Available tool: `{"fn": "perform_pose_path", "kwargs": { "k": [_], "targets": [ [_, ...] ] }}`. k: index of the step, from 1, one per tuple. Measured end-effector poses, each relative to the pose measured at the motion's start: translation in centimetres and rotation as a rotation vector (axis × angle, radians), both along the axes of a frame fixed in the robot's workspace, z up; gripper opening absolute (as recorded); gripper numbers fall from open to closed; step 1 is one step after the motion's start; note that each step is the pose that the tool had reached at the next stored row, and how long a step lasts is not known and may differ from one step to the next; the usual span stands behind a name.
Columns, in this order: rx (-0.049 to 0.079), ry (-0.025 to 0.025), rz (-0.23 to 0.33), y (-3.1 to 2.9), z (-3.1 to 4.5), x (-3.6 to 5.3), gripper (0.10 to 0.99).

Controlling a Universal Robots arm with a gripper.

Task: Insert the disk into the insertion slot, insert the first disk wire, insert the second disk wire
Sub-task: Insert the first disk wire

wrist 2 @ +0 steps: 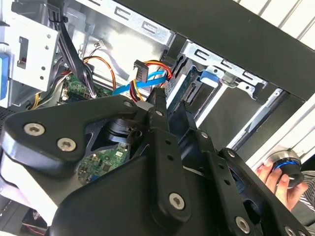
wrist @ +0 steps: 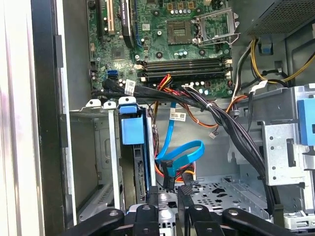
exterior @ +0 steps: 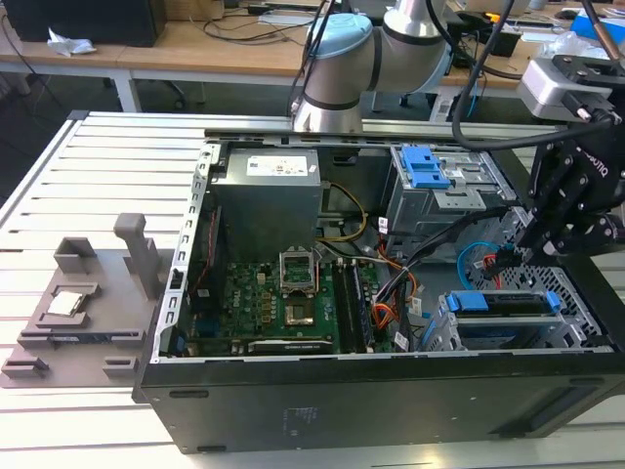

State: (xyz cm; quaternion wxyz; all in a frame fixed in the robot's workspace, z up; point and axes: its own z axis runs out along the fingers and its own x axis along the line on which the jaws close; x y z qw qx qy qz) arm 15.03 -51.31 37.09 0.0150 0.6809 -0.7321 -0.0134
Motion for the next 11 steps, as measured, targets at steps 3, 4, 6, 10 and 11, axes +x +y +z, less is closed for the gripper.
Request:
{"fn": "perform_pose_path", "kwargs": {
  "k": [3, 4, 6, 10, 11],
  "targets": [
    [0.0, 0.0, 0.0, 0.0, -0.17, 0.0, 0.302],
    [0.0, 0.0, 0.0, 0.0, -0.2, 0.0, 0.302],
    [0.0, 0.0, 0.0, 0.0, -0.3, 0.0, 0.302],
    [0.0, 0.0, 0.0, 0.0, -0.68, 0.0, 0.302],
    [0.0, 0.0, 0.0, 0.0, -0.76, 0.0, 0.302]
  ]
}}
